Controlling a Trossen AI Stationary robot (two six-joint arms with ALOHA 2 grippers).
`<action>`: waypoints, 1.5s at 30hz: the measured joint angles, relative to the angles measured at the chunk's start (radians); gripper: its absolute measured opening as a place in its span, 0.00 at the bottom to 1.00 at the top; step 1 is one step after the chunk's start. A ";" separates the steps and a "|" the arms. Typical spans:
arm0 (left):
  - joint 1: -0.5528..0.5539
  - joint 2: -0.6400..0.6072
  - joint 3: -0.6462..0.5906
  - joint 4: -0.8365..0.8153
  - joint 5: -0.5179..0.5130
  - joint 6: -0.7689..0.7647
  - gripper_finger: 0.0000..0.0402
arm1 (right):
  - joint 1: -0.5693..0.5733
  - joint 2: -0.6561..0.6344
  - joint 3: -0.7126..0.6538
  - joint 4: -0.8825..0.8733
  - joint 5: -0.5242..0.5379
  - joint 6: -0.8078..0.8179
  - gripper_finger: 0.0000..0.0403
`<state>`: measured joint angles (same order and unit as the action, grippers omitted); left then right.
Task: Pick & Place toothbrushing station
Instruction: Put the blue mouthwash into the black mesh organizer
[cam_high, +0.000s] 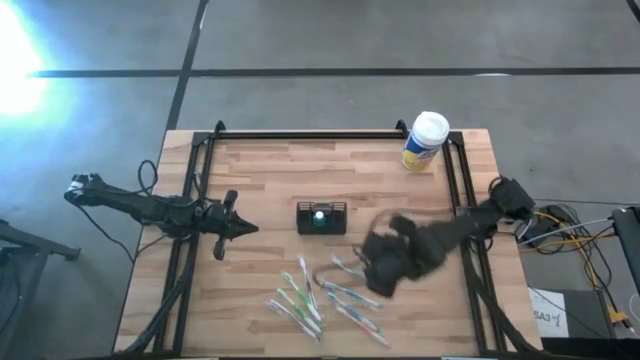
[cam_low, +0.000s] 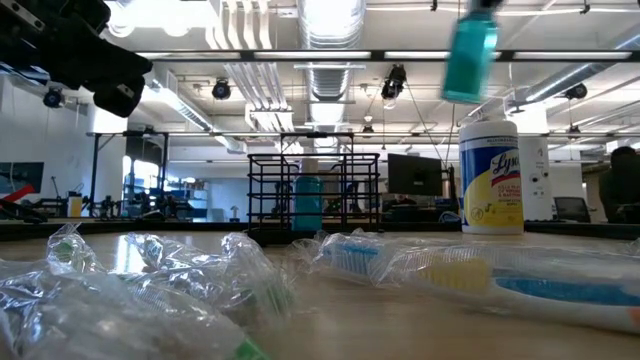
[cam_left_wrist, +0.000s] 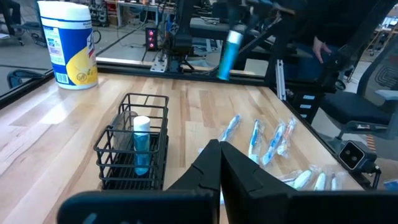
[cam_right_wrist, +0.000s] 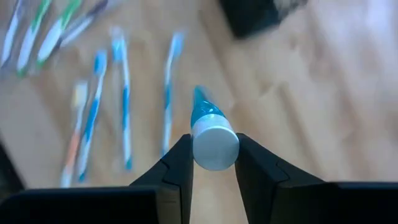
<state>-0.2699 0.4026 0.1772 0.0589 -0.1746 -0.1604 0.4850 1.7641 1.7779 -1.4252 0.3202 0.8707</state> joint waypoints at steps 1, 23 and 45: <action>0.000 0.000 0.000 0.000 0.000 0.001 0.01 | -0.037 0.002 0.025 0.000 -0.001 -0.063 0.21; 0.000 0.001 -0.001 -0.004 -0.028 0.047 0.01 | -0.455 0.335 0.544 -0.101 -0.197 -0.889 0.21; 0.000 0.011 -0.002 -0.038 -0.035 0.056 0.01 | -0.463 0.412 0.545 -0.052 -0.225 -0.980 0.21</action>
<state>-0.2695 0.4133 0.1749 0.0212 -0.2092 -0.1047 0.0216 2.1757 2.3227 -1.4768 0.0952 -0.1093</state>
